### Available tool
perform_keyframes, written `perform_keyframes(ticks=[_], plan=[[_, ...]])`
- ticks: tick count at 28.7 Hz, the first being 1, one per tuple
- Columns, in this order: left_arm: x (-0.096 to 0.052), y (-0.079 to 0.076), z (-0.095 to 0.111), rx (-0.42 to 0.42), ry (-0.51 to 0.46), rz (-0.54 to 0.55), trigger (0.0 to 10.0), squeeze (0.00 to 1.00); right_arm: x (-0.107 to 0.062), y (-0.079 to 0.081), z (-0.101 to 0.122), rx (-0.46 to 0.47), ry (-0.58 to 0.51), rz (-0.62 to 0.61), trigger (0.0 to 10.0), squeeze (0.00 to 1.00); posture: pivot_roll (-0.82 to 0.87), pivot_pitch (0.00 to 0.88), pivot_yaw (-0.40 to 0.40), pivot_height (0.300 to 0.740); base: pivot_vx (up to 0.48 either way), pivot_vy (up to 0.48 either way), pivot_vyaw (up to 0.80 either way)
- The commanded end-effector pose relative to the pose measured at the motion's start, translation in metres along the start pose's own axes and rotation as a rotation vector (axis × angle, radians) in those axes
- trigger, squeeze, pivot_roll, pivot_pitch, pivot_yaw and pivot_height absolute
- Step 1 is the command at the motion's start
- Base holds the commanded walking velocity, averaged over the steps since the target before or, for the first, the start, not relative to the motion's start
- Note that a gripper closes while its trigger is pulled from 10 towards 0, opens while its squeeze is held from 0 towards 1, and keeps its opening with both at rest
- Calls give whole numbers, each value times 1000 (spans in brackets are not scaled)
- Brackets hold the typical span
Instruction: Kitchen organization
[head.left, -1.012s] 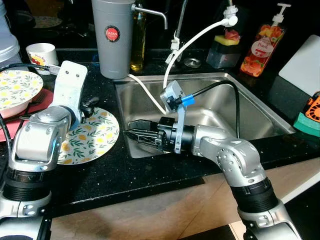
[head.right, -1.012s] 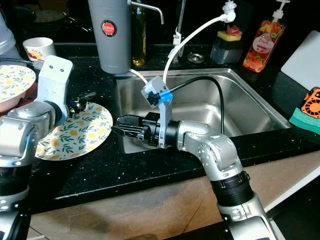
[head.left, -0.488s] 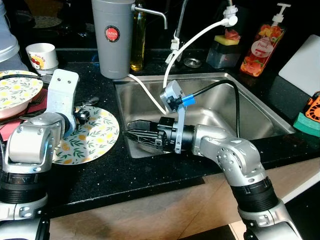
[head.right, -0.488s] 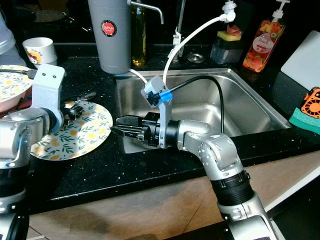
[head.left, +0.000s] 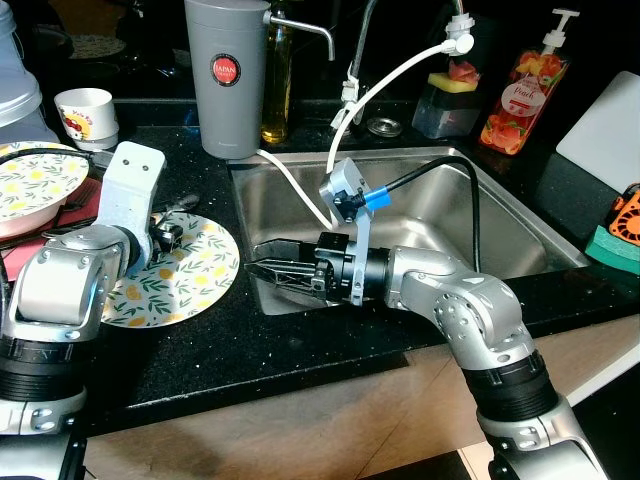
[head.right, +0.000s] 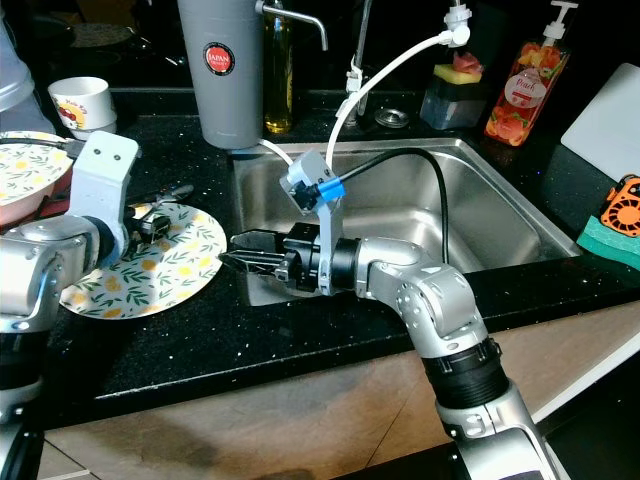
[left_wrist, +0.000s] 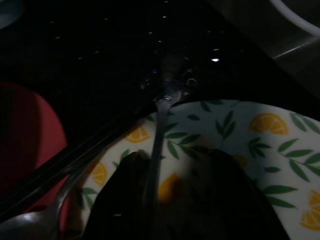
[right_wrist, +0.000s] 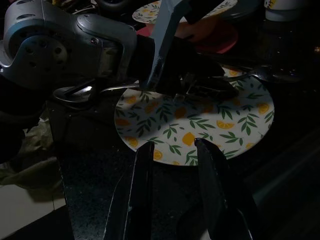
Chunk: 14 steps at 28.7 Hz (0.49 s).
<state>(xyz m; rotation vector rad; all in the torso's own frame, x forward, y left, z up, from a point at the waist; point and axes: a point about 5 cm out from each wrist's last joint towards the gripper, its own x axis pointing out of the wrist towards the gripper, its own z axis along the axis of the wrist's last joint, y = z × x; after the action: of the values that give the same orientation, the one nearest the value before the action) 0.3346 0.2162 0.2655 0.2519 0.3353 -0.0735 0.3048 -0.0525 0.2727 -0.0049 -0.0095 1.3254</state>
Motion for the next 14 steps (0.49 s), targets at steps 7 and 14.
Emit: perform_keyframes(ticks=[7,14], plan=[[4,-4,-19,8,98,-54,0,0,0,2,2,-22,5,11,10000,0,-20,121,-86,740,0,0,0],[4,-5,-21,22,110,-65,0,0,-1,3,0,-18,7,13,10000,0,-19,108,-85,740,0,0,0]])
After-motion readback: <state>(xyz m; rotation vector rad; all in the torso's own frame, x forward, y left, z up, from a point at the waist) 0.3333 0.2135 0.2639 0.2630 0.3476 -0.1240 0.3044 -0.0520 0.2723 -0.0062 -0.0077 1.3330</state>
